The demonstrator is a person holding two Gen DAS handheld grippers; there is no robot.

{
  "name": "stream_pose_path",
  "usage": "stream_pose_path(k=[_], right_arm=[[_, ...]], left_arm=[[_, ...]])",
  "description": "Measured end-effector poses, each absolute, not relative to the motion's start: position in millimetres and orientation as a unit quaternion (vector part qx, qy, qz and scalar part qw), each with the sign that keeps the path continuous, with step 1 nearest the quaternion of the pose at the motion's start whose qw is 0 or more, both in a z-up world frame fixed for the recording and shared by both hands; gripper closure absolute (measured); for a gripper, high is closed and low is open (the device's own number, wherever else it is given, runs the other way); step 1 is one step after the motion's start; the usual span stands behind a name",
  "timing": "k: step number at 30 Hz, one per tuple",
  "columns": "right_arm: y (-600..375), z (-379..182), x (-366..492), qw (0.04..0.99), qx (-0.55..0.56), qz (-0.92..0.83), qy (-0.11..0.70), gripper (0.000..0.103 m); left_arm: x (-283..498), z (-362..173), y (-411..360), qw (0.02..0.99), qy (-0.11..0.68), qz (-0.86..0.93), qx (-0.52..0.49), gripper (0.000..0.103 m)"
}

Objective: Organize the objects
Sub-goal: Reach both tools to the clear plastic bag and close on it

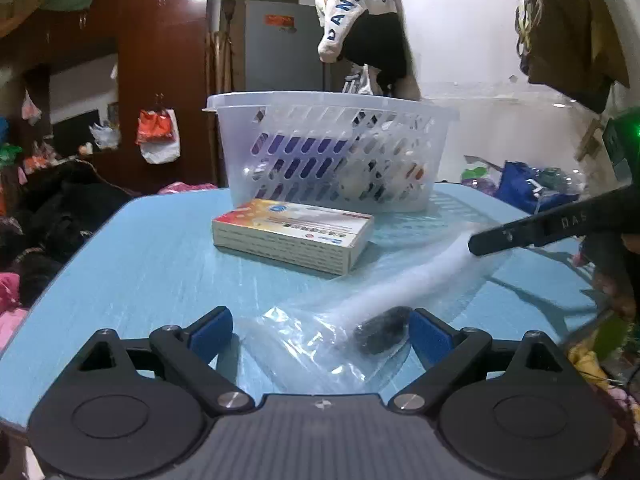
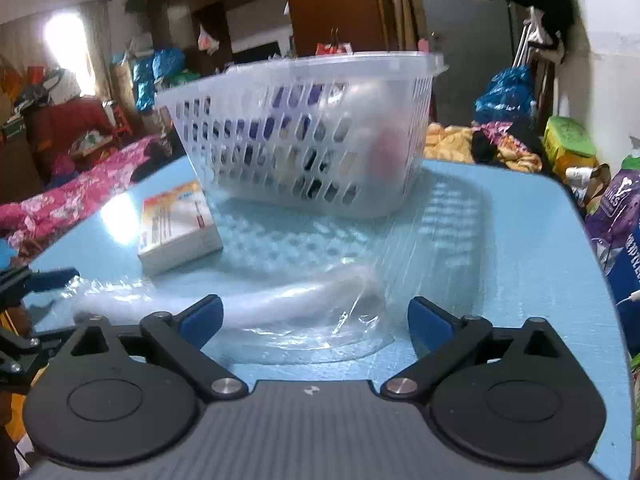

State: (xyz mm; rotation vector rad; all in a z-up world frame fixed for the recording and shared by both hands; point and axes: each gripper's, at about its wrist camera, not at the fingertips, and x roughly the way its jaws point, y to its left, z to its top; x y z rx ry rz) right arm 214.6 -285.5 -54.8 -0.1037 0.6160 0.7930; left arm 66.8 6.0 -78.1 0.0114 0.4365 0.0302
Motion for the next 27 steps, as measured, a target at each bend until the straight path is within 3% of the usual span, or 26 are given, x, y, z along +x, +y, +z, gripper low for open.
stream_pose_path(k=[6,12,15,17,21,27], right_arm=[[-279,-59,198,0.872,-0.082,0.394,0.278,0.017],[-282,-60,185,0.877,-0.103,0.395,0.253,0.040],[-285,-60,183,0.882,-0.101,0.390,0.244,0.063],[-287,-60,182,0.885,-0.101,0.387,0.240,0.084],[-290,-62,176,0.890,-0.102,0.382,0.228,0.095],[-292,-58,165,0.897,-0.101,0.379,0.204,0.096]], left_arm=[[73,-80,2,0.977,0.212,0.020,0.016,0.009],[74,-77,-2,0.978,0.207,-0.003,0.023,0.035],[73,-77,-5,0.979,0.202,-0.020,0.023,0.056],[72,-77,-7,0.979,0.199,-0.026,0.025,0.061],[70,-77,-5,0.980,0.193,-0.048,0.018,0.074],[62,-71,-9,0.984,0.164,-0.056,0.034,0.077]])
